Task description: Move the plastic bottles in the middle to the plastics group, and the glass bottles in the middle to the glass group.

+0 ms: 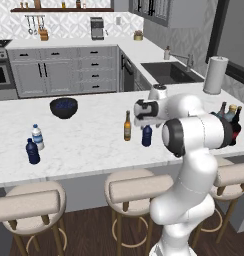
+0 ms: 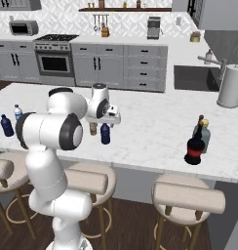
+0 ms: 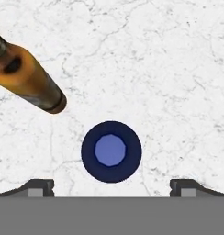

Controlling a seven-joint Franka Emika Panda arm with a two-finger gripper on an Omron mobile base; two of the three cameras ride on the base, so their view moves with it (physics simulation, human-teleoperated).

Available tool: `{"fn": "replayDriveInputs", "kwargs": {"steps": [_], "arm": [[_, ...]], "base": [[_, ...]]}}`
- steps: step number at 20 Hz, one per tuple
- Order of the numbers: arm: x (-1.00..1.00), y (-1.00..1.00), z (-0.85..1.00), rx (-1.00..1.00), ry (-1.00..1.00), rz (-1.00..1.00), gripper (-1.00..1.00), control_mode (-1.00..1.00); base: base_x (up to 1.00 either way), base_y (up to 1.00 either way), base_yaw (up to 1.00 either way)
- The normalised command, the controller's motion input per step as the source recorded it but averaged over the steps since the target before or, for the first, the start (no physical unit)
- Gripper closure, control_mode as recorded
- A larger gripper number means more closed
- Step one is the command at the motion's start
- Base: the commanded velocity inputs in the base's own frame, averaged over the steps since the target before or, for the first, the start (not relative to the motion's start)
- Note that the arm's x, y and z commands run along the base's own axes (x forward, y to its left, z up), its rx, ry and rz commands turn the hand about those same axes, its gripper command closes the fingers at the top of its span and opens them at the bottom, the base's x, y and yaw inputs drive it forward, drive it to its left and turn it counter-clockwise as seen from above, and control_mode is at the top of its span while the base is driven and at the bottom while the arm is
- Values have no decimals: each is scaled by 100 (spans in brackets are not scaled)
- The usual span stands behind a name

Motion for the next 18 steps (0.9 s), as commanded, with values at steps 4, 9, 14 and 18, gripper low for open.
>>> {"fn": "replayDriveInputs", "kwargs": {"steps": [4,9,14,18], "arm": [[8,0,-20,0,0,0,-100,-100],[16,0,-17,0,0,0,-100,-100],[7,0,-14,0,-1,0,-100,-100],[6,0,-12,0,-1,0,-100,-100]], "base": [[0,0,0],[0,0,0],[0,0,0],[0,0,0]]}}
